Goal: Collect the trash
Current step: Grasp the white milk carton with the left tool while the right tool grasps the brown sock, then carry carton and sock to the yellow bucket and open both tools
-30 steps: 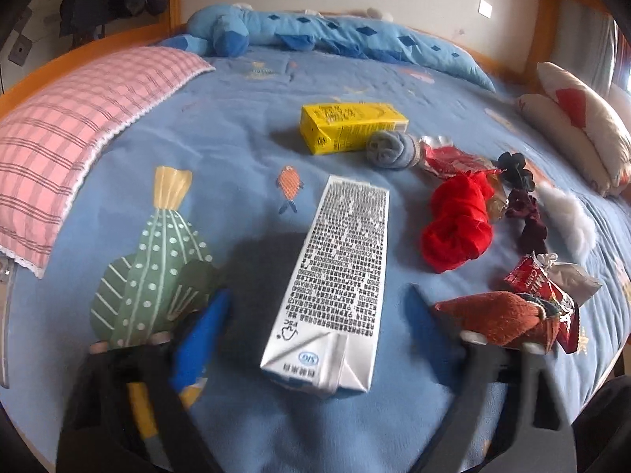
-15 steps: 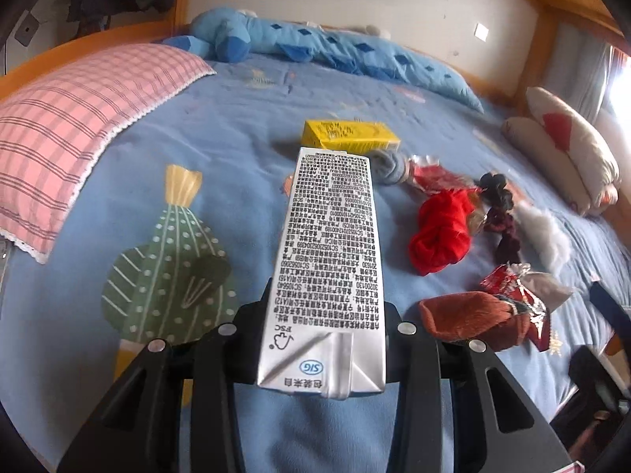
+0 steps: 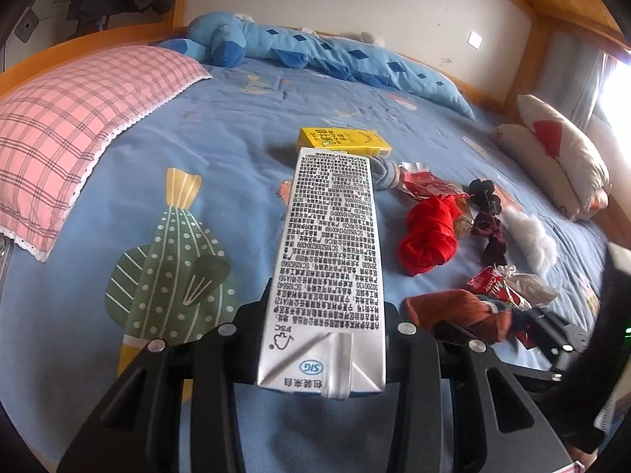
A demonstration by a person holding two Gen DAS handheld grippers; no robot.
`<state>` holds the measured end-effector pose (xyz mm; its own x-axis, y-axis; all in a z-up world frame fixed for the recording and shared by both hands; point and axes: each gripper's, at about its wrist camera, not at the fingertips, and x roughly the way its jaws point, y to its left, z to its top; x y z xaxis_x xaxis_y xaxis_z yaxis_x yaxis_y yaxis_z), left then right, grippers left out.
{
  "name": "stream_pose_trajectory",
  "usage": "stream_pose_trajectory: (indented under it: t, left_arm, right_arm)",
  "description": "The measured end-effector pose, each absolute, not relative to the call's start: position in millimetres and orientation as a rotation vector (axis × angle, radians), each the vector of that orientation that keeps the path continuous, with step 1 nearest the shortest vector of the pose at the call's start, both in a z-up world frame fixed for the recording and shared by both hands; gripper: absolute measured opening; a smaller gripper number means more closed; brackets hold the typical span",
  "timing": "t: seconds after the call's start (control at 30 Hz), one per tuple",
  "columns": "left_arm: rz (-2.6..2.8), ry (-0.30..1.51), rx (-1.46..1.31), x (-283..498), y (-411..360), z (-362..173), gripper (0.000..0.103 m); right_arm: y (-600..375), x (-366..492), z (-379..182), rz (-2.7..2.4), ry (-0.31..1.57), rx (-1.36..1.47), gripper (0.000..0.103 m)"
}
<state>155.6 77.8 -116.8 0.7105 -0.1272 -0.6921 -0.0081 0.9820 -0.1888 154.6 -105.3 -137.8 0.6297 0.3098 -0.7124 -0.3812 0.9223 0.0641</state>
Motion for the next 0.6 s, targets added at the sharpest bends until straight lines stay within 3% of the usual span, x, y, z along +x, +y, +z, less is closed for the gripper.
stream_pose_trajectory:
  t: [0.03,0.1,0.6]
  left_arm:
    - [-0.073,0.778,-0.186,154.9,77.2,-116.1,0.039]
    - [-0.086,0.776,-0.189,152.7,75.1,-113.8,0.039]
    - [-0.430,0.719,-0.126,88.8,-22.9,-68.4,0.039]
  right_arm:
    - [-108.9,153.9,-137.9,0.406,0.799,-0.074,0.036]
    - [-119.0,151.5,-134.6,0.419,0.799,-0.020,0.034]
    - [-238.1,53.7,-40.9,0.353,0.608,0.177,0.034]
